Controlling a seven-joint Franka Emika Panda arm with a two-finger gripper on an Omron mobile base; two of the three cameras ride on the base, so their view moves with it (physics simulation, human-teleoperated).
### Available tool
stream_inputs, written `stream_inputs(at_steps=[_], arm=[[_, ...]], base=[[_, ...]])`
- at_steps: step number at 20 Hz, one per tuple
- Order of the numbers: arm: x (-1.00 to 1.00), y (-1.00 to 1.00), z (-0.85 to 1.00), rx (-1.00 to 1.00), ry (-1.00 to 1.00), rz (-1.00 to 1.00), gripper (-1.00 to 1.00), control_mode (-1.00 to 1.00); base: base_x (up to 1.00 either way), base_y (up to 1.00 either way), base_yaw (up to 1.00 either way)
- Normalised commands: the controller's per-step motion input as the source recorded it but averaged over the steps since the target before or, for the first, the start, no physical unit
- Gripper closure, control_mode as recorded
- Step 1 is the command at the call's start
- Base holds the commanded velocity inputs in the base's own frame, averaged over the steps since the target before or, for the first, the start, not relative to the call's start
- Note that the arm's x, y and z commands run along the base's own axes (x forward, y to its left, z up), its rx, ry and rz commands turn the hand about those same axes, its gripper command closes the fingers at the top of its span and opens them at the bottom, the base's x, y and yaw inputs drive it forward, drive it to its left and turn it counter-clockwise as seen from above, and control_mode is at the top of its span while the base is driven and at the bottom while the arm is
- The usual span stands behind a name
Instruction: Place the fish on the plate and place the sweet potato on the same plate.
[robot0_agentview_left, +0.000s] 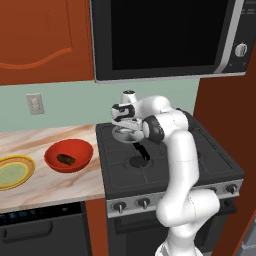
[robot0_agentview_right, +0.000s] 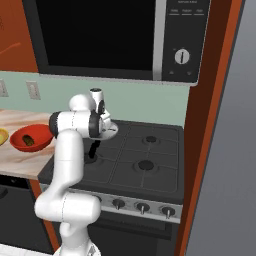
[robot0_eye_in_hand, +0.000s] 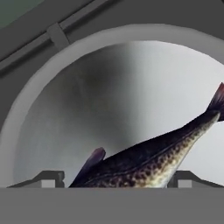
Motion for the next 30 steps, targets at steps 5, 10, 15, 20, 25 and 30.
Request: stream_inputs(at_steps=[5,10,15,20,25,30], arm=[[-0.23,0.15,-0.3,0.0,0.0,-0.06,1.0,-1.0],[-0.28,0.12,-0.08,0.0,-0.01,-0.07,1.0,-1.0],[-0.26,0.0,0.01,0.01,-0.06,-0.07,1.0,-1.0],[-0.24,0.0,0.24,0.0,-0.16,-0.05,1.0,-1.0],[-0.33,0.0,0.34,0.01,-0.16,0.0,1.0,-1.0],[-0.39,0.09,0.17,0.11,-0.01,0.0,1.0,-1.0]], base=[[0.0,0.0,0.0],[0.0,0.0,0.0],[0.0,0.0,0.0],[0.0,0.0,0.0],[0.0,0.0,0.0],[0.0,0.0,0.0]])
